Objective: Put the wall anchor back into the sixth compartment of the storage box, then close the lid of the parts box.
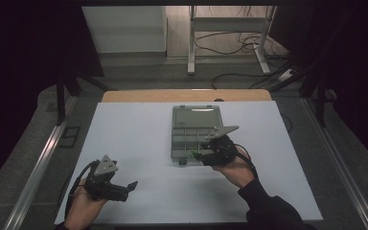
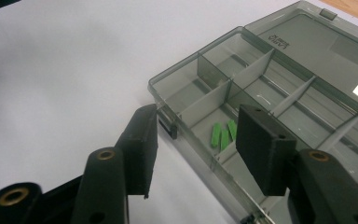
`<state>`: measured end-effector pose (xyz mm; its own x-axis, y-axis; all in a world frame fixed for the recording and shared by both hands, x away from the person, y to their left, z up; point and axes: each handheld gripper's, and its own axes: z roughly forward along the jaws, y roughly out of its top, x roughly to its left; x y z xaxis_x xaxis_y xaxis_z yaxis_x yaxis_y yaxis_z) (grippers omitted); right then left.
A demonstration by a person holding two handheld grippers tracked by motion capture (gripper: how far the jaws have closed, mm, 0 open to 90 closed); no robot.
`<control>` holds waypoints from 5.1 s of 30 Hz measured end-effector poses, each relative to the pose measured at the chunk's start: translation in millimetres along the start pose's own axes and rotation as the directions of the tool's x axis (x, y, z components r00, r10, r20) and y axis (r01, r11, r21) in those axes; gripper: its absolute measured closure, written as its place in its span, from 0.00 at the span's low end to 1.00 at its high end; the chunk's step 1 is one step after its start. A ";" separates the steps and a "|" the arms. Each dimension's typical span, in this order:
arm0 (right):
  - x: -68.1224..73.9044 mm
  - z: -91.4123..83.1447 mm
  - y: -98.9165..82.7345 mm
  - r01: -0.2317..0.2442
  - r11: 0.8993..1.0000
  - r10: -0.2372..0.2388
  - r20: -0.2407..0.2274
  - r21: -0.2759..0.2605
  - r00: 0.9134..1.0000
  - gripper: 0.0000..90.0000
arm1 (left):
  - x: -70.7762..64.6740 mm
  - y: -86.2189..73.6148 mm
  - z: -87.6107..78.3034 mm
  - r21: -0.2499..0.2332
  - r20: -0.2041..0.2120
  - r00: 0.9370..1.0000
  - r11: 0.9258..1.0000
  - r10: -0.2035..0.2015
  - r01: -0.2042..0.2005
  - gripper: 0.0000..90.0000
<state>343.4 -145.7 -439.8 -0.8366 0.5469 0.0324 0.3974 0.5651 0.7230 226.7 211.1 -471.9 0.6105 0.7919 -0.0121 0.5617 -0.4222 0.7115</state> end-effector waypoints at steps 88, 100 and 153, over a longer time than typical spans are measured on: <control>-5.5 -100.4 -112.7 -0.158 0.982 0.176 0.196 -0.106 0.965 0.00 | 1.5 -10.3 -16.5 -0.049 -0.032 0.999 0.999 -0.008 0.007 0.00; -4.9 -98.7 -105.4 -0.132 0.986 0.150 0.196 -0.101 0.969 0.00 | 8.6 -9.9 -14.6 -0.096 0.009 0.999 0.995 -0.034 0.035 0.00; -36.4 -67.6 -50.3 -0.141 0.984 0.156 0.151 -0.109 0.976 0.00 | 7.9 41.4 22.8 -0.075 0.070 0.997 0.997 0.023 -0.017 0.03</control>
<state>328.3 -235.7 -430.7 -0.6975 0.7155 0.0402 0.4675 0.4118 0.7822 267.6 189.8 -458.6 0.6605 0.7495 -0.0450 0.5076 -0.4017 0.7622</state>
